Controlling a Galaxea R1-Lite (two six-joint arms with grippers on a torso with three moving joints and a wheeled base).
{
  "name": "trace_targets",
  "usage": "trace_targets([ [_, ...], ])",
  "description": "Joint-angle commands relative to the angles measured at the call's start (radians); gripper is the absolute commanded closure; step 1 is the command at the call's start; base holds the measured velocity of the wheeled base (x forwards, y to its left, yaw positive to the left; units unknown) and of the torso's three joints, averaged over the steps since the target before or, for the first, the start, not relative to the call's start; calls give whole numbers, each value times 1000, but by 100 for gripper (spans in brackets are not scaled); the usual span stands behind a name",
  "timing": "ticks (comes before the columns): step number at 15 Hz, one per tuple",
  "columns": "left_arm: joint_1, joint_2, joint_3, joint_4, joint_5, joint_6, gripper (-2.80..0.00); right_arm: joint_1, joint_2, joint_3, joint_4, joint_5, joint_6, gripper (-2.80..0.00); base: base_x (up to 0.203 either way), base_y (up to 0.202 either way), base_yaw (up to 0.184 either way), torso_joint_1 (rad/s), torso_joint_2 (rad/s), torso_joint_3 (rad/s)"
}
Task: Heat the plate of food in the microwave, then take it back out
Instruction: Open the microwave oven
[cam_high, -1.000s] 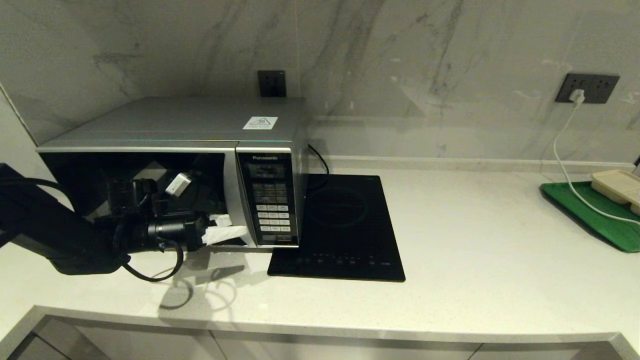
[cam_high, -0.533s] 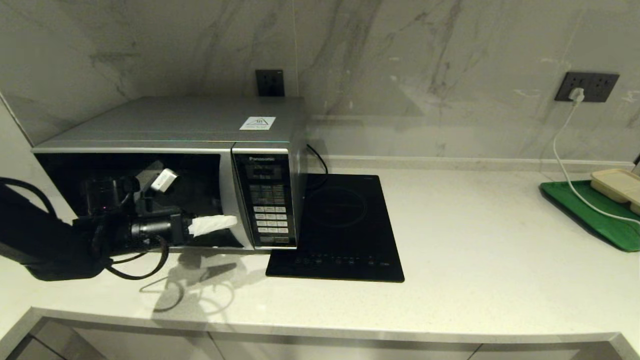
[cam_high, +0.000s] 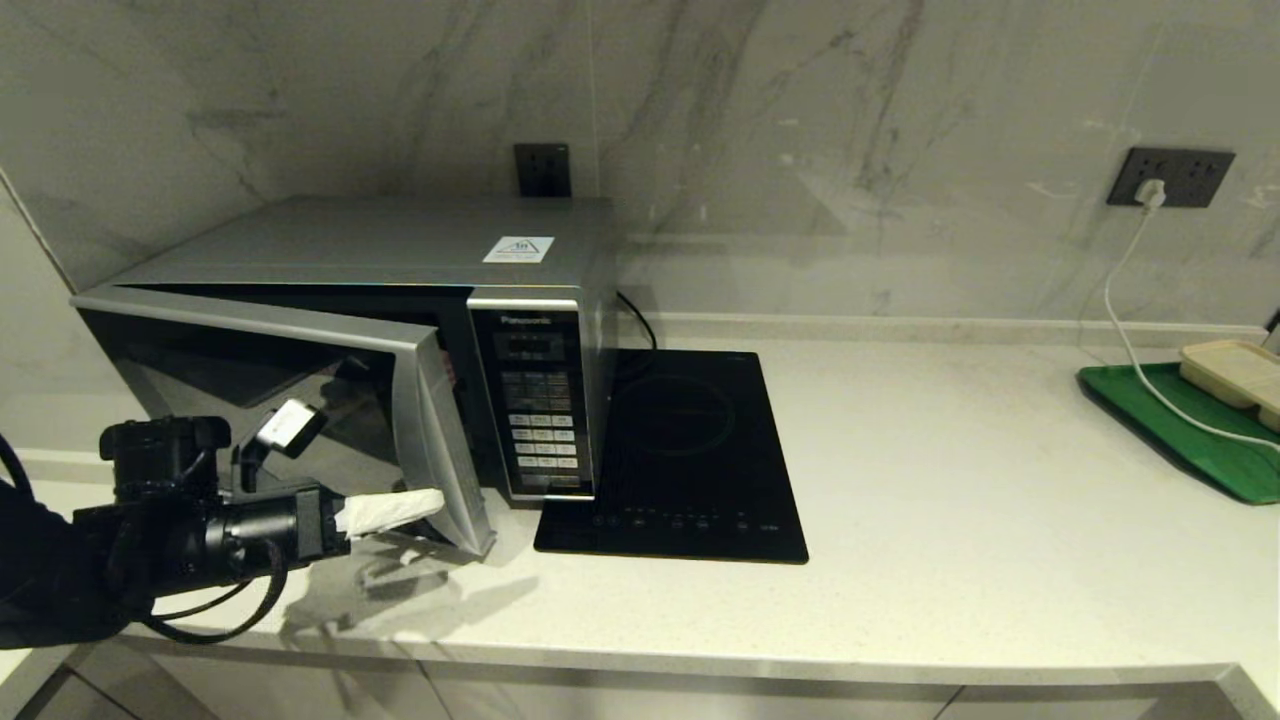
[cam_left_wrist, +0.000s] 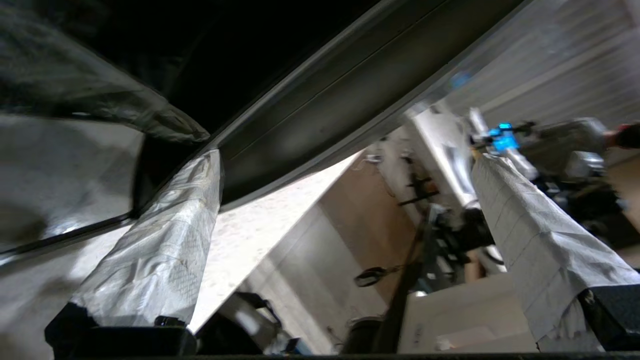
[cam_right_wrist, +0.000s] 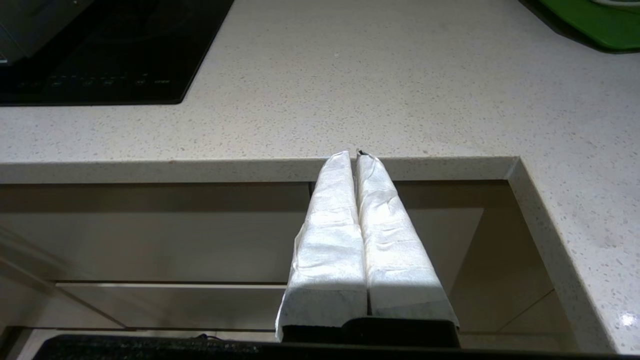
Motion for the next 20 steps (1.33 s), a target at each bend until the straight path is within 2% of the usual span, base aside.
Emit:
trace_targets([
  [1,2,-68,76,-2,69,61,-280,0,0,0,1,0,0,0,0,0,0,0,0,0],
  [4,8,-253,185,24,302,184,-280,0,0,0,1,0,0,0,0,0,0,0,0,0],
  [6,12,-434,228,126,402,244,-280,0,0,0,1,0,0,0,0,0,0,0,0,0],
  [12,34,-980,262,668,736,377,-280,0,0,0,1,0,0,0,0,0,0,0,0,0],
  [14,41,-1054,220,828,969,471,-280,0,0,0,1,0,0,0,0,0,0,0,0,0],
  [15,42,-1057,171,855,1020,487,-280,0,0,0,1,0,0,0,0,0,0,0,0,0],
  [16,44,-1053,120,879,1037,492,-280,0,-1,0,1,0,0,0,0,0,0,0,0,0],
  [20,44,-976,-177,1124,1039,474,-280,0,0,0,1,0,0,0,0,0,0,0,0,0],
])
